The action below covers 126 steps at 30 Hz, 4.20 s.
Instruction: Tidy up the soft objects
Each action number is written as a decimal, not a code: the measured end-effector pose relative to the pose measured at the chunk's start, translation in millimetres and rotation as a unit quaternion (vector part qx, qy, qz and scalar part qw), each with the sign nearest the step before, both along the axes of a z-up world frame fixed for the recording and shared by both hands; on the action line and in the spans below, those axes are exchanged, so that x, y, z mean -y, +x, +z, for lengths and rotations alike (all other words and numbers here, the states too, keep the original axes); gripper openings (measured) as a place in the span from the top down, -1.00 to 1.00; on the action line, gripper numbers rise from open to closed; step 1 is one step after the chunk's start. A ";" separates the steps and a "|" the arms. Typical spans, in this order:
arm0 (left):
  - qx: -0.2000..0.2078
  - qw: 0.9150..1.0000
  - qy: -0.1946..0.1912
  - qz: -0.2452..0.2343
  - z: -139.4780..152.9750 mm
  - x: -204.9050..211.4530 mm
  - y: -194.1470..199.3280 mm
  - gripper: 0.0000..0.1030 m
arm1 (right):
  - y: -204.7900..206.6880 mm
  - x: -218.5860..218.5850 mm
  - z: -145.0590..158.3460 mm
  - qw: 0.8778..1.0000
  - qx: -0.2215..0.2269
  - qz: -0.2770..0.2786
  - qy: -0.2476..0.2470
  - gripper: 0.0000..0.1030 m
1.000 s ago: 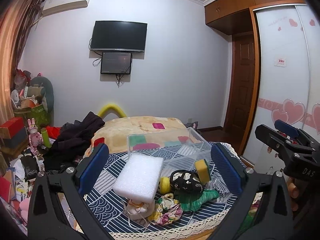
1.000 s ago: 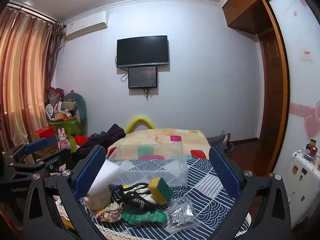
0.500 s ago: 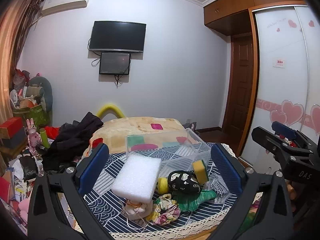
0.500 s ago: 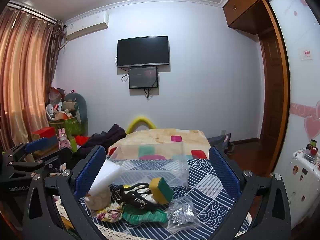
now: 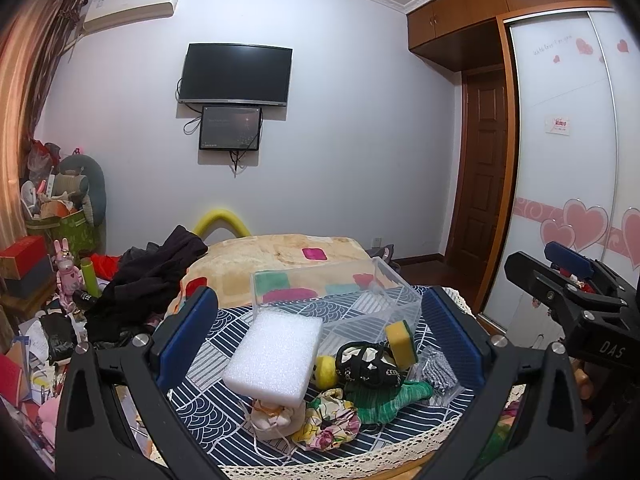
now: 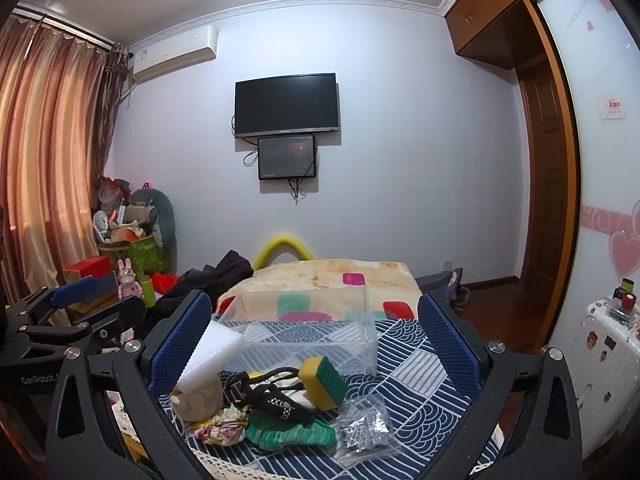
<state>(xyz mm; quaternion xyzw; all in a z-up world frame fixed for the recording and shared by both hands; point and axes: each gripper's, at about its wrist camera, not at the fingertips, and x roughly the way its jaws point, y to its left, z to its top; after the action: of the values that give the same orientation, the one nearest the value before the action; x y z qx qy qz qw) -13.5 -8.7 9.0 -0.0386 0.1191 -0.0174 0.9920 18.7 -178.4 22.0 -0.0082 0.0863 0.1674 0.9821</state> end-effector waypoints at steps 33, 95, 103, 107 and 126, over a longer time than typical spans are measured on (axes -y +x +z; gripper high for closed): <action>-0.072 0.997 -0.028 -0.014 -34.4 -26.6 46.5 -1.00 | 39.5 11.5 -35.7 0.997 -0.071 0.007 0.014 -1.00; -0.114 0.993 -0.018 0.020 -27.0 -42.3 128.6 -0.63 | 109.6 -2.6 -30.6 0.993 -0.113 0.031 -0.010 0.49; -0.175 0.984 -0.017 0.014 -30.4 -41.6 183.5 -0.63 | 135.7 -19.7 -27.9 0.992 -0.112 0.036 -0.034 0.49; -0.224 0.974 -0.030 -0.011 -42.3 -42.0 212.6 -0.62 | 151.1 -29.0 -32.5 0.990 -0.123 0.037 -0.055 0.49; -0.305 0.952 -0.014 -0.036 -78.4 -23.1 258.0 -0.64 | 186.9 -43.2 -78.0 0.966 -0.217 0.049 -0.130 0.41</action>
<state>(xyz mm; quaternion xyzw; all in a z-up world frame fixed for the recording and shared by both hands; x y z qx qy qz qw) 244.5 14.4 -69.3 -0.0520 0.4168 -0.0422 0.9065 205.7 -135.2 -56.0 -0.1033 0.3182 0.2008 0.9207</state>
